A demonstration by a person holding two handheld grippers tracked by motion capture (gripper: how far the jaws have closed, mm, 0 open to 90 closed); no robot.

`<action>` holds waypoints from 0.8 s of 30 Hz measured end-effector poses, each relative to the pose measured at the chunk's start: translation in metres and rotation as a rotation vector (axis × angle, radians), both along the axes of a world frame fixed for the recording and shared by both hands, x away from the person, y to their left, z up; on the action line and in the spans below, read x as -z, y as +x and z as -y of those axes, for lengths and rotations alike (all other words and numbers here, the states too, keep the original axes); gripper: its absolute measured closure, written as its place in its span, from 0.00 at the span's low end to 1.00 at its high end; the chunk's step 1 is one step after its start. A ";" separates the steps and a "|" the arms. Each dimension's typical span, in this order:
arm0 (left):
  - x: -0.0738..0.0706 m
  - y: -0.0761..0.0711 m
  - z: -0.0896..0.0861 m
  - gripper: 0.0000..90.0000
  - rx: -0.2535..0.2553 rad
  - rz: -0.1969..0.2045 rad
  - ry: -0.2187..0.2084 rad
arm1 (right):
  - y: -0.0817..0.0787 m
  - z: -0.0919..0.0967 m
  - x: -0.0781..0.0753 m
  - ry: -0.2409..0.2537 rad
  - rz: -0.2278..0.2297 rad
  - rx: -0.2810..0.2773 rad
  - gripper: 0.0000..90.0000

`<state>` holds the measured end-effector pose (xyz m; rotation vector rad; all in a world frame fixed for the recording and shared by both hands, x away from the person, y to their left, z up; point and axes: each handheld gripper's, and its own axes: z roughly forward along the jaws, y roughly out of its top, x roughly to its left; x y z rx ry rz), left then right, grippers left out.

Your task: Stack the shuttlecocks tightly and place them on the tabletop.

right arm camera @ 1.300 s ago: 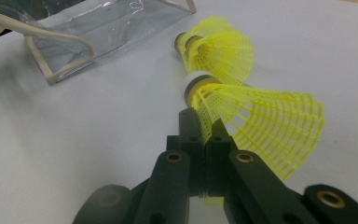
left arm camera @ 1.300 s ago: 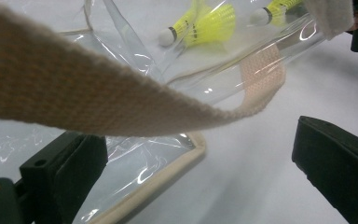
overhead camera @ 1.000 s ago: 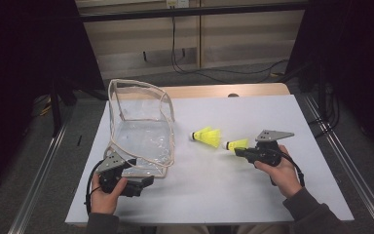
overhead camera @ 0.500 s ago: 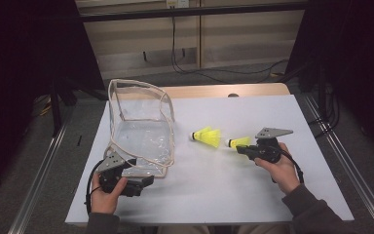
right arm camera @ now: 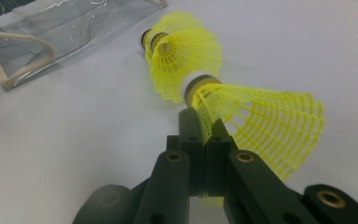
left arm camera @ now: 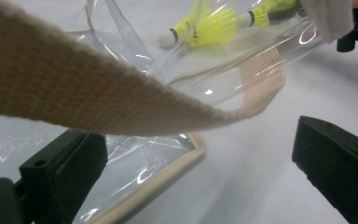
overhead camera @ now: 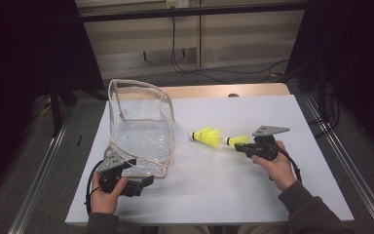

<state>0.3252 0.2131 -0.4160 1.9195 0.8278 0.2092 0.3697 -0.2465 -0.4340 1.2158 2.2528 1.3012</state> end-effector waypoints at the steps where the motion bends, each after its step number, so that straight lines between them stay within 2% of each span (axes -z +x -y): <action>1: 0.000 0.000 0.000 0.04 -0.001 0.000 -0.003 | 0.000 0.000 0.000 -0.002 0.000 -0.002 0.99; 24: 0.000 0.001 0.001 0.03 0.002 -0.002 0.004 | 0.008 -0.002 0.004 -0.007 -0.003 0.003 0.99</action>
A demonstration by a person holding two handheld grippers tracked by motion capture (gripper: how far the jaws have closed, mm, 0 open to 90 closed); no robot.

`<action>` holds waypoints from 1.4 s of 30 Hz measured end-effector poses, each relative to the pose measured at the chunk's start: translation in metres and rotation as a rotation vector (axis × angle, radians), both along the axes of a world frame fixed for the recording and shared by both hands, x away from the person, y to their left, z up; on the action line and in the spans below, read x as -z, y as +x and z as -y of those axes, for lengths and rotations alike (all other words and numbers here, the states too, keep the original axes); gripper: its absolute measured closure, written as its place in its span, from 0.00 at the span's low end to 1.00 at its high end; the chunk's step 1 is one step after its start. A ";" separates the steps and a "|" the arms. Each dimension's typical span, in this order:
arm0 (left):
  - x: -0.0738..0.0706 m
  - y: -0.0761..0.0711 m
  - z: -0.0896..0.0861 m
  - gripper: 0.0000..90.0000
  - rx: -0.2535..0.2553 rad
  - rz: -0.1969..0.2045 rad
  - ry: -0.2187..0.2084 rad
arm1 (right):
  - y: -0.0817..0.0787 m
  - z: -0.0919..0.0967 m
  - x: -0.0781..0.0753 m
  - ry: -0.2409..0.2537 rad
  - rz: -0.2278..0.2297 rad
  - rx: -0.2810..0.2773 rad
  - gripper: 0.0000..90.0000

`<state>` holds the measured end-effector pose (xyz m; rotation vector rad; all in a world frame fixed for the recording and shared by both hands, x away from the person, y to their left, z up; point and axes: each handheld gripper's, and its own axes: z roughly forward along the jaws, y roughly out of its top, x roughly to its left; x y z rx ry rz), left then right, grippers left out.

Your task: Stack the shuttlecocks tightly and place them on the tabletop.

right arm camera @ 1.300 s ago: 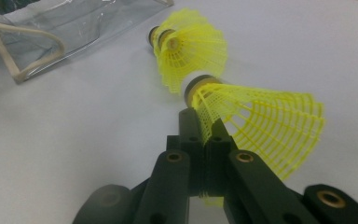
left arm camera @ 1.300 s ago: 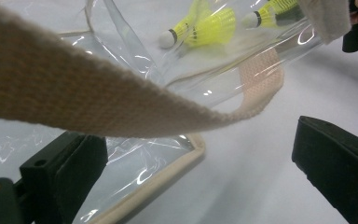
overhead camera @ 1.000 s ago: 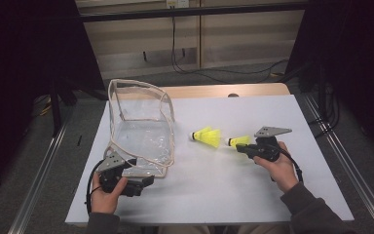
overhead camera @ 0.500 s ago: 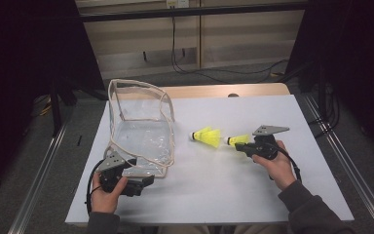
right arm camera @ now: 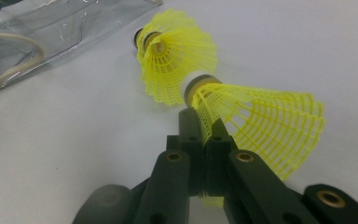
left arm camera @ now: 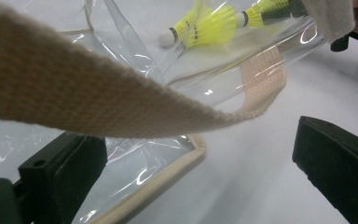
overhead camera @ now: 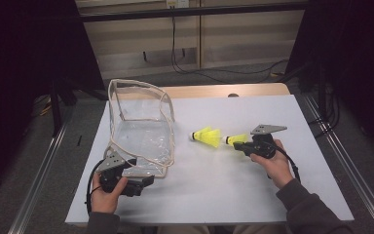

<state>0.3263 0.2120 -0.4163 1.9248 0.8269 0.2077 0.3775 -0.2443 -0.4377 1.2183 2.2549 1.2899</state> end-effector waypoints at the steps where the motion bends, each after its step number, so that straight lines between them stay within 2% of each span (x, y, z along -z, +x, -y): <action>1: 0.000 0.000 0.000 0.03 0.003 -0.001 -0.002 | 0.000 -0.001 0.000 -0.004 0.002 -0.002 0.99; 25: -0.002 -0.002 -0.002 0.03 0.004 0.010 -0.009 | 0.005 -0.014 -0.003 -0.031 -0.003 -0.014 0.99; 42: -0.002 -0.003 -0.002 0.03 0.004 0.010 -0.008 | 0.010 -0.023 -0.003 -0.024 -0.007 -0.018 0.99</action>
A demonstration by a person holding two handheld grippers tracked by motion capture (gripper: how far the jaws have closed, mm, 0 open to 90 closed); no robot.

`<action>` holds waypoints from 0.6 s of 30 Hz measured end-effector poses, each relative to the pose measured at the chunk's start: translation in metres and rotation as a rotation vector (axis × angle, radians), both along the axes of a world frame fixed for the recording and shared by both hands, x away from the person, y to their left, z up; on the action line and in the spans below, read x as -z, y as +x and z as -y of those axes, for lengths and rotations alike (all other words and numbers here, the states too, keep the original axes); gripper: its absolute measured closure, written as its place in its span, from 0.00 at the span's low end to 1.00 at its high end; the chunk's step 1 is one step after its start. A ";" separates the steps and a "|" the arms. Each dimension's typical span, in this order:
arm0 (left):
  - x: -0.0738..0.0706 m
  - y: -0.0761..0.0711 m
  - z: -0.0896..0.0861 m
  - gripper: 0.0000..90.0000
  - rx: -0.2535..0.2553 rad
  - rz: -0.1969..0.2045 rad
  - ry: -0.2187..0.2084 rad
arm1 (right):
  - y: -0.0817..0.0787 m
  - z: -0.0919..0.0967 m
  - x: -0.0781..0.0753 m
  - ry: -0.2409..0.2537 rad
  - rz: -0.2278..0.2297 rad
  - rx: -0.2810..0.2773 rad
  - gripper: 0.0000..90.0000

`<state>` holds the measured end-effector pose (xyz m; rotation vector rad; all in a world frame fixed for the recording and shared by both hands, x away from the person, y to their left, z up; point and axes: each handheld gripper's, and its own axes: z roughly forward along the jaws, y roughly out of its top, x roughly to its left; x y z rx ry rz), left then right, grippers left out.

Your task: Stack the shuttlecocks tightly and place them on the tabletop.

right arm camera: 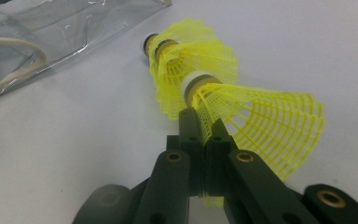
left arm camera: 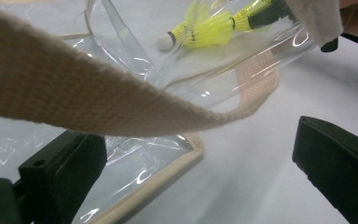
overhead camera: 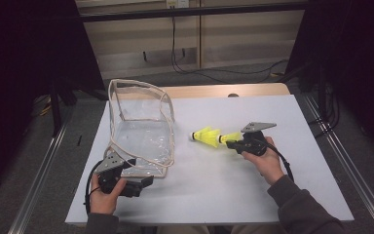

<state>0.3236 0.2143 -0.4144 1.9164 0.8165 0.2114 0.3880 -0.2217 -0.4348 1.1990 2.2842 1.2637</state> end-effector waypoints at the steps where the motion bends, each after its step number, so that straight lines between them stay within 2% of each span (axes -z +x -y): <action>1: 0.000 0.000 0.000 0.03 0.000 0.000 0.000 | 0.000 -0.001 0.000 -0.003 0.001 0.000 0.99; 18: -0.001 0.000 -0.001 0.03 -0.001 0.003 0.001 | 0.007 -0.007 0.003 -0.001 -0.013 0.012 0.99</action>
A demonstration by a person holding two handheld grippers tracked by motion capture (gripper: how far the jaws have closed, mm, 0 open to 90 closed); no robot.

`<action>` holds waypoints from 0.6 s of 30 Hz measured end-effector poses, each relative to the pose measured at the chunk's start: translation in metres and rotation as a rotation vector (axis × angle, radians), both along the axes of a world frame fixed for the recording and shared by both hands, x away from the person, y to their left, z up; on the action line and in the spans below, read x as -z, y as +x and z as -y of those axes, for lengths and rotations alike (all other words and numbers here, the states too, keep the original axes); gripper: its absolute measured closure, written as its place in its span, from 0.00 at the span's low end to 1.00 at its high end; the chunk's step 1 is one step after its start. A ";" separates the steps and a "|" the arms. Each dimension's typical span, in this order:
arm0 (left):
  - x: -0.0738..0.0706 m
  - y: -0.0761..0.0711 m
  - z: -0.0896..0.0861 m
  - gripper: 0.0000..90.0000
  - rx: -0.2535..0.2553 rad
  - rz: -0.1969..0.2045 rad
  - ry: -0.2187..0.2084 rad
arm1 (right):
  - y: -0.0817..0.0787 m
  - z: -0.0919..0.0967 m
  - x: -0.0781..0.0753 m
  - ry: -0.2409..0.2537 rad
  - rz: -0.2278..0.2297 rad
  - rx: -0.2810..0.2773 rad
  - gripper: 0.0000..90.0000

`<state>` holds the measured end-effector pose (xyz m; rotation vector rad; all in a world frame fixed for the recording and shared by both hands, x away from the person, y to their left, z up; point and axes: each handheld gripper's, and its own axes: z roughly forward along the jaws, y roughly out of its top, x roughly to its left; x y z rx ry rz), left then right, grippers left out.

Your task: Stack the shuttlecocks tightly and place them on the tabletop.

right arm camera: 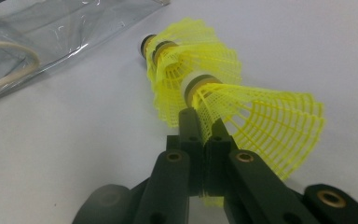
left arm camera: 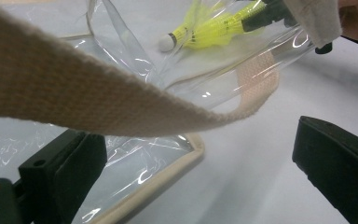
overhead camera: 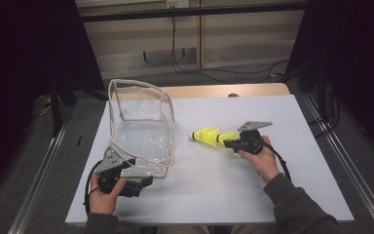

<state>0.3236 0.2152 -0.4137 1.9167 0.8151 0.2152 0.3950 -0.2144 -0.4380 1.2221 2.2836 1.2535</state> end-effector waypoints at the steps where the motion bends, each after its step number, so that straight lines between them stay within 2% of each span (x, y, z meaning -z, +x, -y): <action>1: 0.000 0.000 0.000 0.03 0.000 0.000 0.001 | 0.000 0.000 0.000 0.001 0.000 0.001 0.99; 18: 0.000 0.000 0.000 0.03 0.000 0.001 -0.004 | 0.006 -0.010 0.001 0.001 -0.004 0.002 0.99</action>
